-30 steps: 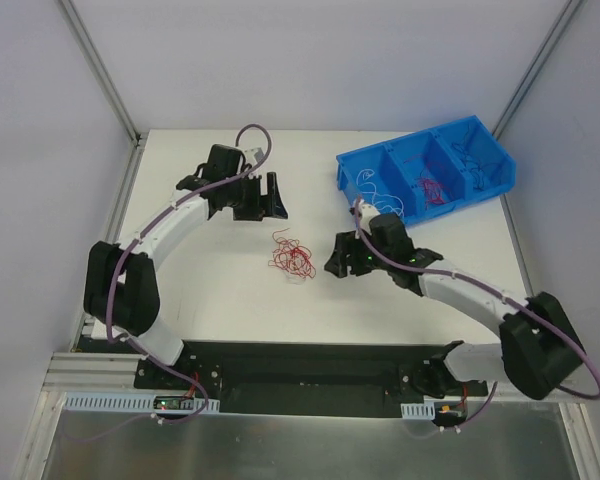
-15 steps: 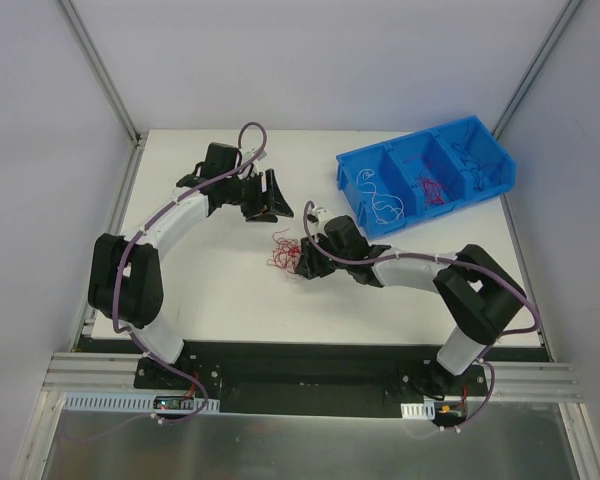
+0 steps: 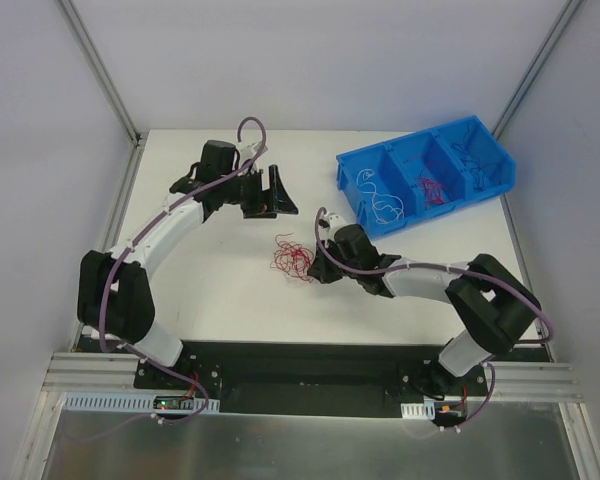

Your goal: Untangle the cables

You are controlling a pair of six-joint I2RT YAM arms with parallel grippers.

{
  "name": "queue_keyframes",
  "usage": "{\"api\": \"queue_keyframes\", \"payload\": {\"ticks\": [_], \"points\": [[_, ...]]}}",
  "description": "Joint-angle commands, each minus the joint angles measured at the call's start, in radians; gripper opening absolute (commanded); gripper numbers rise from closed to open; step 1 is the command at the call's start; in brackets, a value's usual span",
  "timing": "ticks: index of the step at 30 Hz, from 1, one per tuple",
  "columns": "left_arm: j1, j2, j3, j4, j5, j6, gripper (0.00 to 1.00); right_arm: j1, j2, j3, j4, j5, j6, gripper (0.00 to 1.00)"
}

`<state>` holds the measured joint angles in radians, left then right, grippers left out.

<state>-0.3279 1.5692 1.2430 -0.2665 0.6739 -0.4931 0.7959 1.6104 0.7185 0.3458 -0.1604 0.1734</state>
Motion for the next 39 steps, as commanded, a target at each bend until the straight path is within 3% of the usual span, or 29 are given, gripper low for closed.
{"api": "queue_keyframes", "payload": {"ticks": [1, 4, 13, 18, 23, 27, 29, 33, 39], "points": [[-0.023, -0.080, 0.010, 0.003, -0.005, 0.045, 0.80, 0.005, -0.118, -0.028, 0.067, 0.010, 0.015, 0.01], [-0.025, -0.129, -0.017, 0.003, 0.030, 0.013, 0.80, 0.005, -0.156, -0.050, 0.065, 0.016, 0.012, 0.27], [-0.039, -0.250, -0.125, -0.007, 0.088, 0.034, 0.79, 0.005, -0.119, -0.068, 0.067, 0.071, 0.011, 0.34], [-0.092, -0.255, -0.189, -0.040, 0.058, 0.080, 0.77, 0.003, -0.099, -0.082, 0.084, 0.050, 0.008, 0.29], [-0.175, -0.238, -0.203, -0.095, -0.072, 0.125, 0.82, 0.003, -0.070, -0.074, 0.108, 0.021, 0.009, 0.25], [-0.224, -0.215, -0.200, -0.120, -0.171, 0.131, 0.83, 0.005, -0.055, -0.070, 0.124, 0.001, 0.005, 0.12], [-0.241, -0.195, -0.197, -0.131, -0.206, 0.120, 0.84, 0.005, -0.052, -0.067, 0.130, -0.008, 0.006, 0.00], [-0.269, -0.140, -0.191, -0.146, -0.275, 0.093, 0.91, 0.003, -0.139, -0.094, 0.133, -0.018, 0.044, 0.00], [-0.269, -0.022, -0.151, -0.139, -0.341, 0.048, 0.91, 0.008, -0.306, -0.111, 0.078, -0.054, 0.092, 0.00]]}}
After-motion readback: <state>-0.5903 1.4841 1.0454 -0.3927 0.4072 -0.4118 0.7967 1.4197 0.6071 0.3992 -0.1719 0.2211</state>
